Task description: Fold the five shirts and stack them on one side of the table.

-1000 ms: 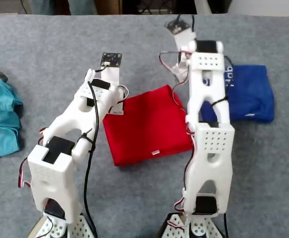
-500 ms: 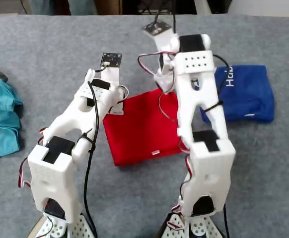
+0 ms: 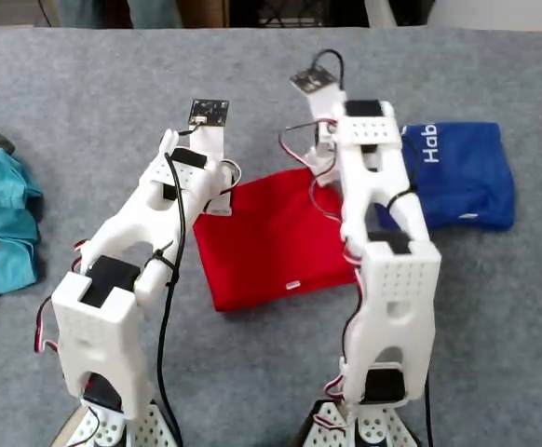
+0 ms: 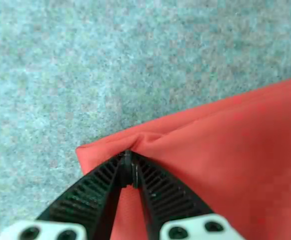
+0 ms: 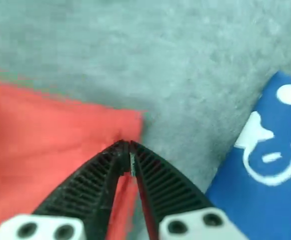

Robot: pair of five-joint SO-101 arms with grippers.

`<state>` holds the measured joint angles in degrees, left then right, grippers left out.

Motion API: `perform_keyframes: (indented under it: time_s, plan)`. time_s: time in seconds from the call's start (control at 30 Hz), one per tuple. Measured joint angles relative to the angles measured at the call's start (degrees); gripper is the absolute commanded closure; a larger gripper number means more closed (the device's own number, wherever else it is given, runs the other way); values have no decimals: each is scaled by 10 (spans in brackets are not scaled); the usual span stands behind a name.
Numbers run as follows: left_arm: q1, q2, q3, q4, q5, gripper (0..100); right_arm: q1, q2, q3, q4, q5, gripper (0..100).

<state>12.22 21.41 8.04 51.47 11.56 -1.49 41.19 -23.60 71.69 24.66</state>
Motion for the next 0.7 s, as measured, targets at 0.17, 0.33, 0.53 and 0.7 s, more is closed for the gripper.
perform_keyframes:
  time_s: [0.17,0.33,0.53,0.7]
  plan:
    - [0,0,0,0,0,970,4,26,-30,16,0,984]
    - [0,0,0,0,0,970,5,33,-113,78,1,984]
    - [0,0,0,0,0,970,5,33,-301,233,3,984]
    - [0,1,-3,0,0,970,11,-6,-329,289,13,984]
